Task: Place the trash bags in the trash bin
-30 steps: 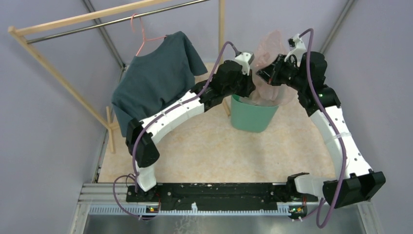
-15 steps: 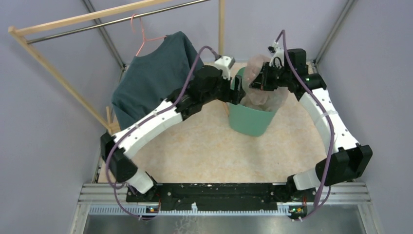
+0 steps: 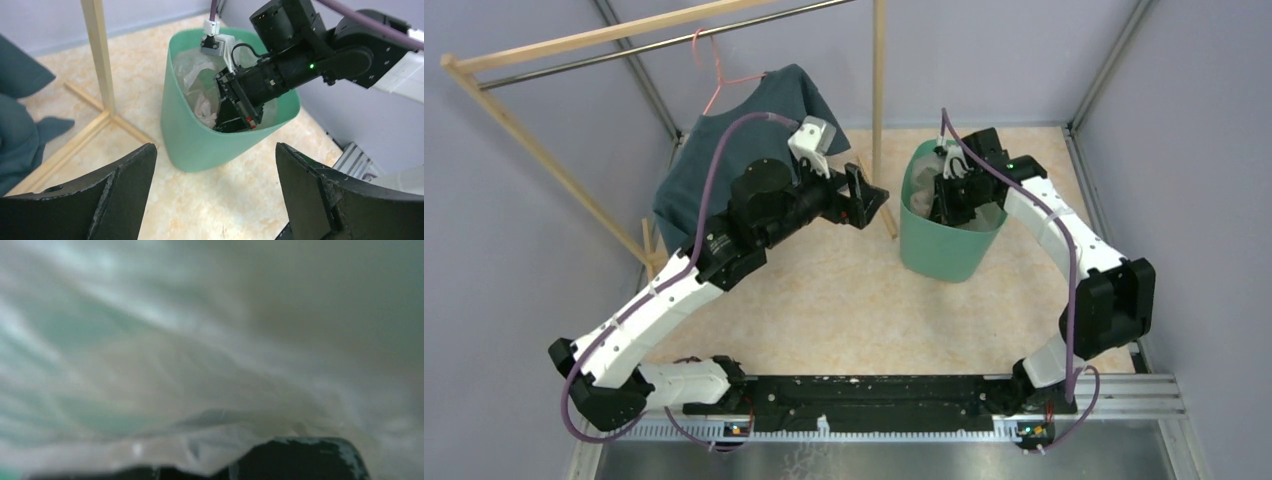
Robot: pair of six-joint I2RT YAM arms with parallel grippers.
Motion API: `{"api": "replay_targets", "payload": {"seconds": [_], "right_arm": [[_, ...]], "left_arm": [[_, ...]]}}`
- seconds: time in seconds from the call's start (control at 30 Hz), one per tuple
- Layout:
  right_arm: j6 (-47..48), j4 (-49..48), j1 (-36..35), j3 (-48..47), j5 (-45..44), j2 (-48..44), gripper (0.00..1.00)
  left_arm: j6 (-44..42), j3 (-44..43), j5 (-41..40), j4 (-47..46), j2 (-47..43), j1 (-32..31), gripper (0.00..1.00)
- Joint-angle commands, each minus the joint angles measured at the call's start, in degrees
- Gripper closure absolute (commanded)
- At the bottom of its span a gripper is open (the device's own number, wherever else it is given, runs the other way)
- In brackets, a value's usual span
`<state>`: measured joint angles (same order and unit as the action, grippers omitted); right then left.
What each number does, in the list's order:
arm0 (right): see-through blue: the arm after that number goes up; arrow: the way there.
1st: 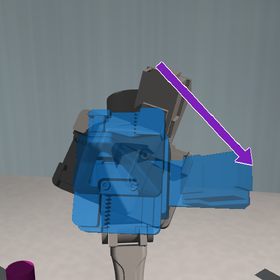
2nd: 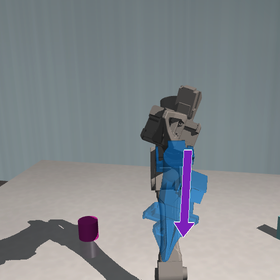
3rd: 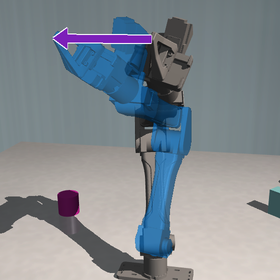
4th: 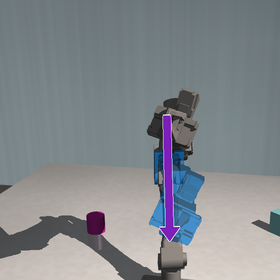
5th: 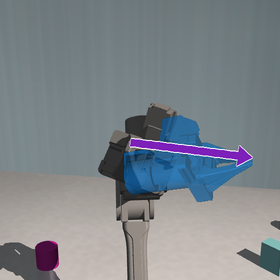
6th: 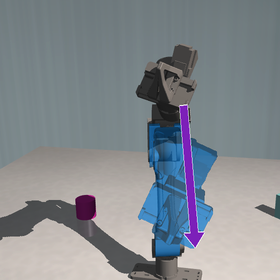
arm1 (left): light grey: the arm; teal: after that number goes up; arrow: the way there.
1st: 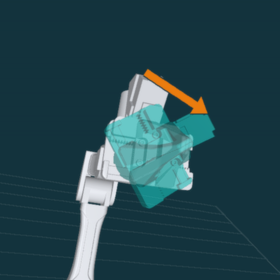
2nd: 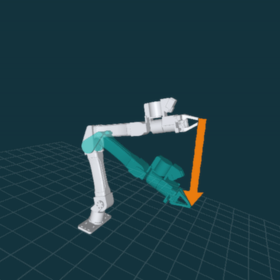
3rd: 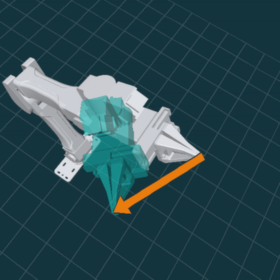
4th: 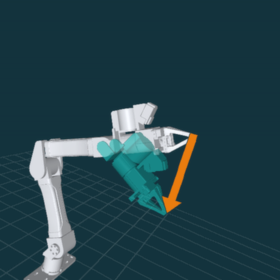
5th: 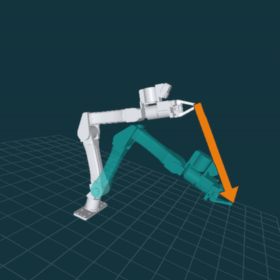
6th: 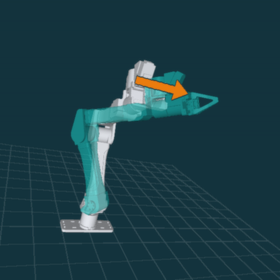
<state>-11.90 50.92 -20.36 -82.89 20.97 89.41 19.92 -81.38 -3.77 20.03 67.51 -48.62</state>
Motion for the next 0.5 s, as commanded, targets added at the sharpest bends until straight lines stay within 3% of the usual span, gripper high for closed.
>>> {"api": "replay_targets", "payload": {"seconds": [0.0, 0.2, 0.47], "right_arm": [[4.1, 1.4, -0.1, 4.6, 7.5, -1.5, 1.0], [2.0, -5.3, -0.8, 12.6, 25.1, -8.0, 1.0], [-2.7, -12.2, -5.8, 11.8, 38.3, -8.5, 1.0]], "left_arm": [[1.2, 3.8, -2.1, 0.7, -3.4, 0.0, 0.05], [3.4, 8.5, -1.9, 1.1, -7.1, 0.0, 0.05], [6.1, 9.9, -1.7, 3.1, -11.0, 0.0, 0.05]]}}
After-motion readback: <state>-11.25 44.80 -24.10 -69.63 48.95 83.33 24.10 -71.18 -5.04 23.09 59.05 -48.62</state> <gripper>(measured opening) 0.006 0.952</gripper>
